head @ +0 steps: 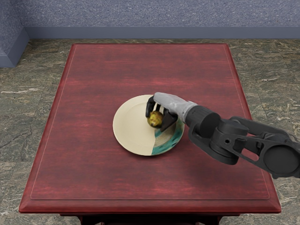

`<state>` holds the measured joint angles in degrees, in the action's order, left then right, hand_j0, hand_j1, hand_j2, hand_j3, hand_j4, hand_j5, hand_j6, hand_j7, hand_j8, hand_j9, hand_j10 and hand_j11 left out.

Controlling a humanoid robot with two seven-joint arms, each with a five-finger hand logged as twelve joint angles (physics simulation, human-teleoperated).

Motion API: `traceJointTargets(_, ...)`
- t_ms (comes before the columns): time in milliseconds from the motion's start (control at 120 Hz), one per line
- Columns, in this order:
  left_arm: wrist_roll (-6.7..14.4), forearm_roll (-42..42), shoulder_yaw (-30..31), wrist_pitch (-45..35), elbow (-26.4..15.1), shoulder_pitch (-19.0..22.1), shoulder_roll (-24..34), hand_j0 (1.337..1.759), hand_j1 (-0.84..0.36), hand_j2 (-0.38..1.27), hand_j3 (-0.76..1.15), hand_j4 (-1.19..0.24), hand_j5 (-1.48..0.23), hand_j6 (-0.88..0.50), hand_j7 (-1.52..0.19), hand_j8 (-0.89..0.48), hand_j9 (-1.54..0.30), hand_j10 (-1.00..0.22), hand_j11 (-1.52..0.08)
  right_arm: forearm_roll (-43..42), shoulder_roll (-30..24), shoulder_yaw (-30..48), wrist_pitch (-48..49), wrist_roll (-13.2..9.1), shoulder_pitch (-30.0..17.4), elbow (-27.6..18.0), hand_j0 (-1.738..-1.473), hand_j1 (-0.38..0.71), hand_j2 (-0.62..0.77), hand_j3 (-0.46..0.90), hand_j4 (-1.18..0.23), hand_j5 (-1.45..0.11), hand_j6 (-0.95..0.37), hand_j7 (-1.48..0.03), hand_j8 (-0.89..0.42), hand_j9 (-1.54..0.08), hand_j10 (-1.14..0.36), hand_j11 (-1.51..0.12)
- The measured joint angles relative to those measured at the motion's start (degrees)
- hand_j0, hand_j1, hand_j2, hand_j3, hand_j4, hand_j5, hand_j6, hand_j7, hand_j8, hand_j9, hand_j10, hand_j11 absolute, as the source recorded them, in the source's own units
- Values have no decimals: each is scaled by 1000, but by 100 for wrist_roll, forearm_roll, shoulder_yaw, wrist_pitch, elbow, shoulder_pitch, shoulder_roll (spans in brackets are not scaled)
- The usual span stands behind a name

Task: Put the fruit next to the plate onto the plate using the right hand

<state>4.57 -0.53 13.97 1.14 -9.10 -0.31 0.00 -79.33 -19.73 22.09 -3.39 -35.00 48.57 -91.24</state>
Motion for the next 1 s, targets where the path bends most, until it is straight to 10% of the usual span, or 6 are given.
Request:
traceJointTargets(533,0,0,0,0,0,-4,0,1658,349,0,0,0,0,0,0,0,0,0,0,677,-492,421,15,0,7,-421,-1658,-35,-28,0,-276,-363,-260,-360,-259,-363,-276,-363)
traceJointTargets(1000,0,0,0,0,0,-2,0,1658,349,0,0,0,0,0,0,0,0,0,0,4136,-2096,2063,2824,0,36,-285,-1658,-265,-11,0,-73,-94,-72,-93,-72,-94,-73,-94)
